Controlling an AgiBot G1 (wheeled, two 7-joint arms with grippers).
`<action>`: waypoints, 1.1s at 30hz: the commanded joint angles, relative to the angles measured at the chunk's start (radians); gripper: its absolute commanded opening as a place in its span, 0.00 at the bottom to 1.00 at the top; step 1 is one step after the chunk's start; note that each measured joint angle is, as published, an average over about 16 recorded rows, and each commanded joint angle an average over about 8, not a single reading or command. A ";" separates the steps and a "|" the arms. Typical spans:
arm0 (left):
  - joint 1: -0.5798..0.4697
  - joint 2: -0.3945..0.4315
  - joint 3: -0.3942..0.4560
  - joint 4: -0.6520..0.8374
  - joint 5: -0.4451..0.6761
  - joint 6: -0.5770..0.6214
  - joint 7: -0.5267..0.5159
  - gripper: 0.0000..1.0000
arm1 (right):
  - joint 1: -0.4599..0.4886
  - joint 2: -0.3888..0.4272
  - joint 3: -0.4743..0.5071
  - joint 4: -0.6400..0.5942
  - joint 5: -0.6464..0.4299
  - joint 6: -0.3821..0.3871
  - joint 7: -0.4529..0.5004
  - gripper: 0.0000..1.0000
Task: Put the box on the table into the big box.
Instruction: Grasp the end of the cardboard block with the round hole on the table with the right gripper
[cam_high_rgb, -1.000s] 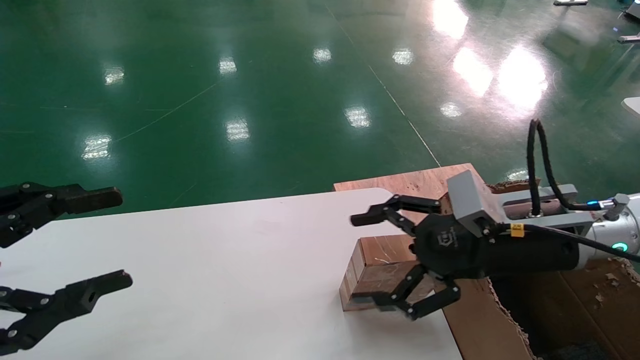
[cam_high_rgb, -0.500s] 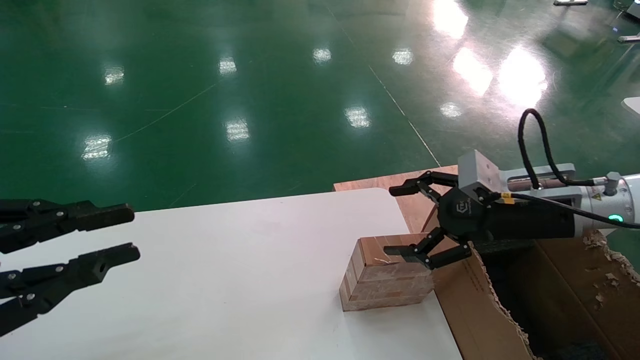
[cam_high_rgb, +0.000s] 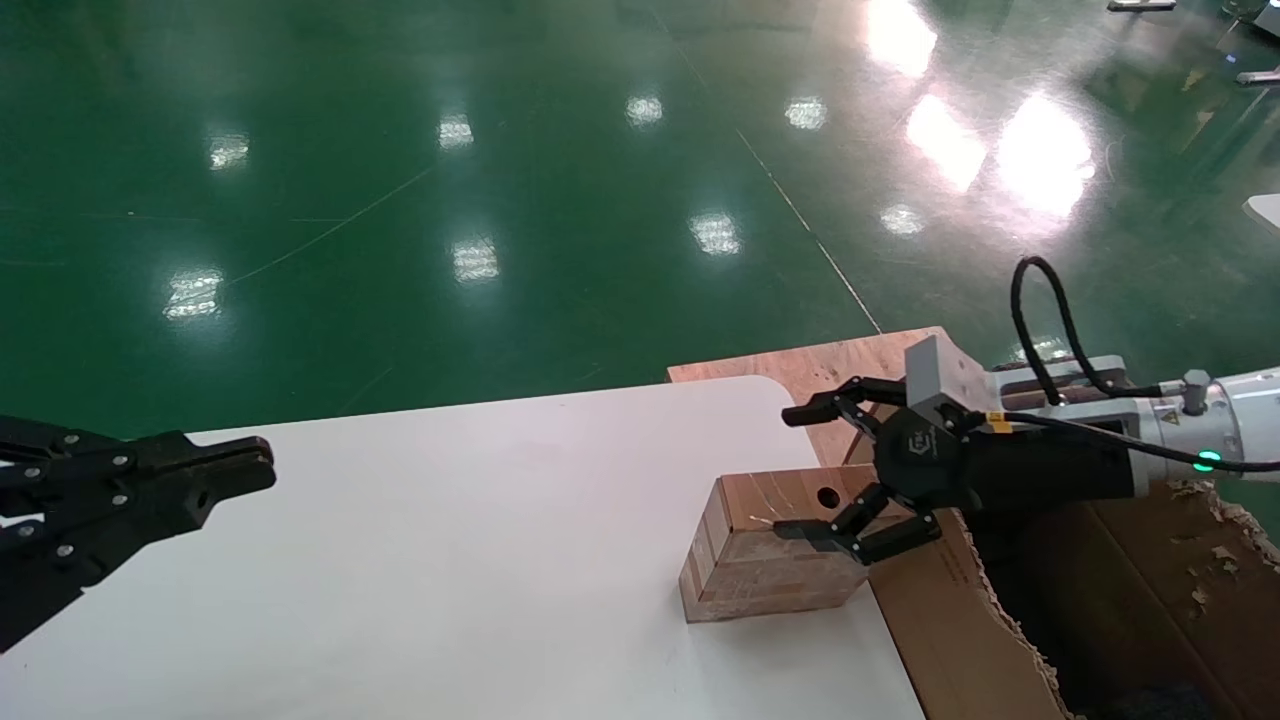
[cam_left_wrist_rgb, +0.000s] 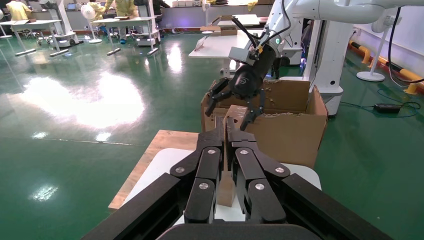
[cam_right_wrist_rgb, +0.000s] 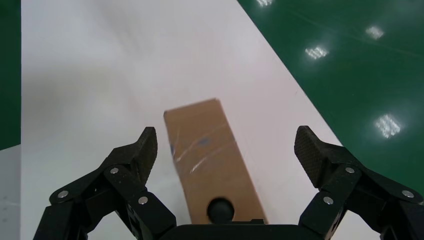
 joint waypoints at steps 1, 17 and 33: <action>0.000 0.000 0.000 0.000 0.000 0.000 0.000 0.00 | -0.002 0.007 -0.017 -0.006 0.013 0.000 -0.004 1.00; 0.000 0.000 0.000 0.000 0.000 0.000 0.000 0.00 | 0.059 -0.027 -0.130 -0.109 0.007 0.006 -0.077 1.00; 0.000 0.000 0.000 0.000 0.000 0.000 0.000 0.44 | 0.099 -0.042 -0.215 -0.173 0.026 0.001 -0.118 1.00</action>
